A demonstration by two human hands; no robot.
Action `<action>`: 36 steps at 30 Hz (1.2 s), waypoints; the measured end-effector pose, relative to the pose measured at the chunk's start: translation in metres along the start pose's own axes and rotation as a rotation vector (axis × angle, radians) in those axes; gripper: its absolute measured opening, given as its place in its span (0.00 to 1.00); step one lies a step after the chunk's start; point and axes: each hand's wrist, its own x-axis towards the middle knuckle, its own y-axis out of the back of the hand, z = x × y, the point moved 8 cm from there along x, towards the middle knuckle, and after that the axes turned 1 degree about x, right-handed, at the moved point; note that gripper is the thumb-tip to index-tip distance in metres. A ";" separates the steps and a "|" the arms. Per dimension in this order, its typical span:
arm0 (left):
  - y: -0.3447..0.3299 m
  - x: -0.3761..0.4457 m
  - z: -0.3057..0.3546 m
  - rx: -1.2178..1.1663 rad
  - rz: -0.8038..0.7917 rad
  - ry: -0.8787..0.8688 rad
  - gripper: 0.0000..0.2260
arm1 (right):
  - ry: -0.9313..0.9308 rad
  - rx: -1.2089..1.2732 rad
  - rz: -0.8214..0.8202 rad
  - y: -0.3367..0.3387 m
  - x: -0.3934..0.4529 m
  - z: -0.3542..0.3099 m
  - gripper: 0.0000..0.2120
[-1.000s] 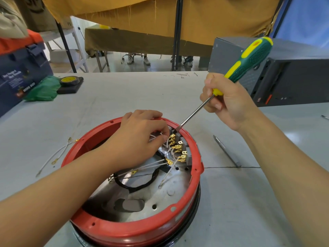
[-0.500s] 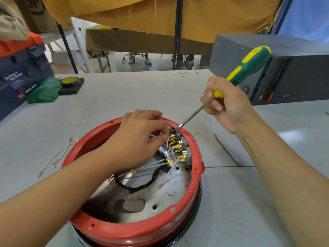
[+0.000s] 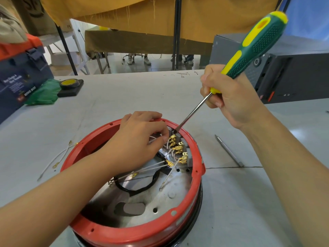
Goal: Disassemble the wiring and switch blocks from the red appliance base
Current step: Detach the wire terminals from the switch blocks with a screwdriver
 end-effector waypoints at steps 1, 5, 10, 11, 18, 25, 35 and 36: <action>0.000 0.000 0.000 0.002 -0.001 0.001 0.08 | 0.000 -0.011 -0.005 -0.001 0.000 -0.001 0.14; 0.000 0.000 0.000 0.005 -0.003 0.004 0.08 | 0.011 -0.095 -0.054 -0.009 -0.001 -0.010 0.13; -0.001 0.000 0.000 0.013 -0.008 0.006 0.08 | 0.017 -0.189 -0.082 -0.020 0.000 -0.020 0.12; -0.001 0.000 0.000 0.011 -0.005 0.005 0.07 | 0.013 -0.200 -0.080 -0.021 0.000 -0.020 0.12; 0.000 0.000 0.000 0.015 -0.002 0.002 0.07 | 0.016 -0.195 -0.064 -0.021 -0.003 -0.019 0.13; -0.001 0.000 0.000 0.010 -0.006 0.009 0.06 | -0.052 0.030 0.049 0.003 -0.007 0.007 0.14; -0.001 0.001 0.001 0.016 -0.008 0.018 0.06 | -0.178 0.239 0.159 0.020 -0.012 0.037 0.12; -0.001 0.001 0.001 0.016 -0.010 0.019 0.06 | -0.179 0.246 0.163 0.020 -0.012 0.038 0.12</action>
